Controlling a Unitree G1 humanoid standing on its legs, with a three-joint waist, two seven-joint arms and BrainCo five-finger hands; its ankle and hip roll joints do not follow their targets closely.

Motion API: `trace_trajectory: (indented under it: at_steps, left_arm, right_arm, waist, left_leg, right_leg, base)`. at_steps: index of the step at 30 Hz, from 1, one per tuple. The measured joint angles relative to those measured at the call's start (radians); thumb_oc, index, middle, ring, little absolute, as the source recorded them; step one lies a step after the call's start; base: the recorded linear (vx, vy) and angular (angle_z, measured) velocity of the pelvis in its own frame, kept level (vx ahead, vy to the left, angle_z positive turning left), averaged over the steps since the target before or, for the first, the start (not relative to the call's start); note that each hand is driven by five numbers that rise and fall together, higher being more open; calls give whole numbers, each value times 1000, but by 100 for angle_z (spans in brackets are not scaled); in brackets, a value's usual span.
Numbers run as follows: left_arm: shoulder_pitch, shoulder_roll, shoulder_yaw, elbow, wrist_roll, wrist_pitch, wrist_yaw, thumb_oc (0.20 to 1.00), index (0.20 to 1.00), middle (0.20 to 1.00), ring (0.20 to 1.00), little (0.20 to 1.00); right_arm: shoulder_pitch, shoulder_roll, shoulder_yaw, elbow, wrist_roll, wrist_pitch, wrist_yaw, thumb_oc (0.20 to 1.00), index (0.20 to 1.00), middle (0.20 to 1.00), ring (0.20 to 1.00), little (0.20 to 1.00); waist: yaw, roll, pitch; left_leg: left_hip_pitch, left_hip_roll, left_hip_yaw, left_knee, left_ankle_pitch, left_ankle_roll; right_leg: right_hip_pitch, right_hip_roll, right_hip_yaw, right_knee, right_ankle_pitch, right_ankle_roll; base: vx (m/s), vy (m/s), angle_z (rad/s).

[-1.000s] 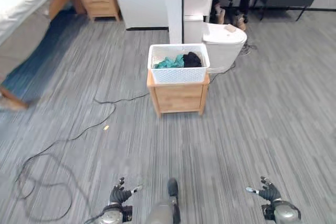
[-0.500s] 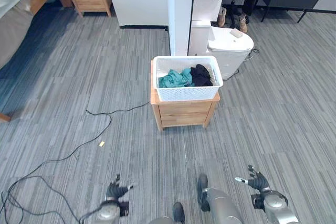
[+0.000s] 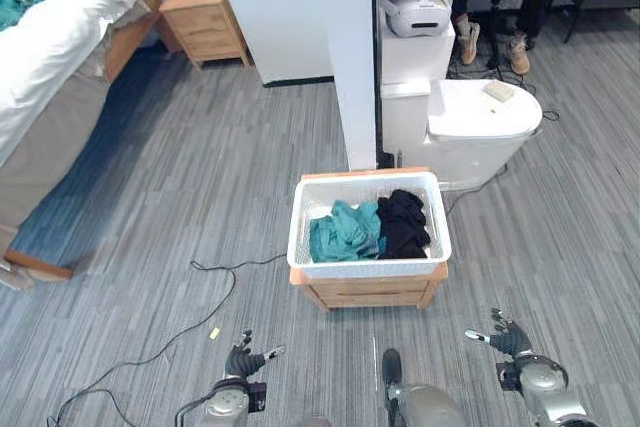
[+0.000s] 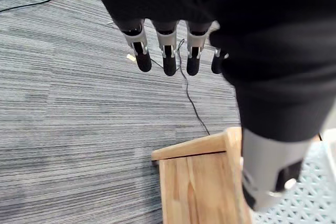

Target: Grab the laundry basket,head to the washer,open it,put in the laundry and shut it.

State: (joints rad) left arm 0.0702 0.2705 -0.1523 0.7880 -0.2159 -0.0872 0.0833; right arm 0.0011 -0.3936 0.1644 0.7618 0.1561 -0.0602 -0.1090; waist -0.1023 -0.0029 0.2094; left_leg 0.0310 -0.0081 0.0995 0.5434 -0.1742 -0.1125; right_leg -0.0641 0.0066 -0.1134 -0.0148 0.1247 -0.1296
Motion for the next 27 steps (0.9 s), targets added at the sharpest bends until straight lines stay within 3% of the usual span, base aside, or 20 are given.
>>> trace_trajectory:
  at_steps: [1,3,5,6,8,12,16,17,21,27]
  left_arm:
    - [-8,3,-2,-1,0,-1,0,1000,1000,1000,1000,1000]
    - [-13,8,-2,-9,0,-1,-1,1000,1000,1000,1000,1000]
    - [-8,12,-2,-19,0,0,-2,1000,1000,1000,1000,1000]
    - [-7,12,-1,-27,-1,-1,-1,1000,1000,1000,1000,1000]
    - [16,16,29,-22,-3,1,-1,1000,1000,1000,1000,1000]
    - [9,33,55,3,-5,1,2,1000,1000,1000,1000,1000]
    - [12,61,82,-9,-4,-1,12,1000,1000,1000,1000,1000]
    - [14,72,82,-20,-4,0,28,1000,1000,1000,1000,1000]
    - [21,87,80,-37,-4,-1,43,1000,1000,1000,1000,1000]
    - [-87,99,9,-78,-4,-2,103,1000,1000,1000,1000,1000]
  right_arm:
    - [-1,0,0,2,0,2,0,1000,1000,1000,1000,1000]
    - [-5,-2,-1,-1,0,-2,-3,1000,1000,1000,1000,1000]
    - [1,-5,0,-1,0,0,-10,1000,1000,1000,1000,1000]
    - [5,-9,1,1,0,4,-12,1000,1000,1000,1000,1000]
    - [28,-12,0,1,-2,13,-19,1000,1000,1000,1000,1000]
    - [48,-23,-1,-9,-23,19,-22,1000,1000,1000,1000,1000]
    - [48,-36,-1,-65,-41,20,-23,1000,1000,1000,1000,1000]
    - [31,-36,0,-91,-46,18,-23,1000,1000,1000,1000,1000]
    - [-8,-36,0,-100,-69,13,-26,1000,1000,1000,1000,1000]
    - [-156,-55,26,-115,-80,19,-83,1000,1000,1000,1000,1000]
  waist:
    - [11,-20,0]
    - [5,-28,2]
    - [2,-39,2]
    - [7,-41,6]
    - [12,-39,8]
    - [18,-36,5]
    - [29,-20,-4]
    - [32,-19,-4]
    - [39,-12,-3]
    - [51,40,11]
  left_leg:
    - [-17,-9,1,-100,-15,13]
    - [-85,-1,-2,-190,4,10]
    - [-147,-8,-8,-300,53,16]
    - [-149,-10,-10,-364,81,14]
    - [-116,-11,-26,-463,180,68]
    - [-64,-8,4,-484,200,81]
    - [5,6,0,-587,214,95]
    - [5,-5,-3,-611,228,115]
    - [4,-25,-8,-623,230,116]
    - [-120,-44,-7,-624,252,122]
  right_leg:
    - [26,-5,10,-31,5,3]
    - [42,3,-2,-35,3,8]
    - [85,12,2,-66,-23,44]
    - [90,20,7,-66,-24,43]
    - [147,55,15,-66,-51,59]
    - [168,66,15,-66,-80,48]
    - [151,70,8,-66,-80,51]
    - [139,62,12,-66,-79,64]
    - [127,39,16,-57,-88,100]
    - [-31,16,17,12,-90,123]
  base:
    - [60,-9,-31]
    - [117,-8,-35]
    - [180,34,-38]
    - [163,48,-63]
    - [185,78,-81]
    - [65,65,-23]
    - [17,35,14]
    - [0,0,0]
    - [-7,7,3]
    - [-104,4,1]
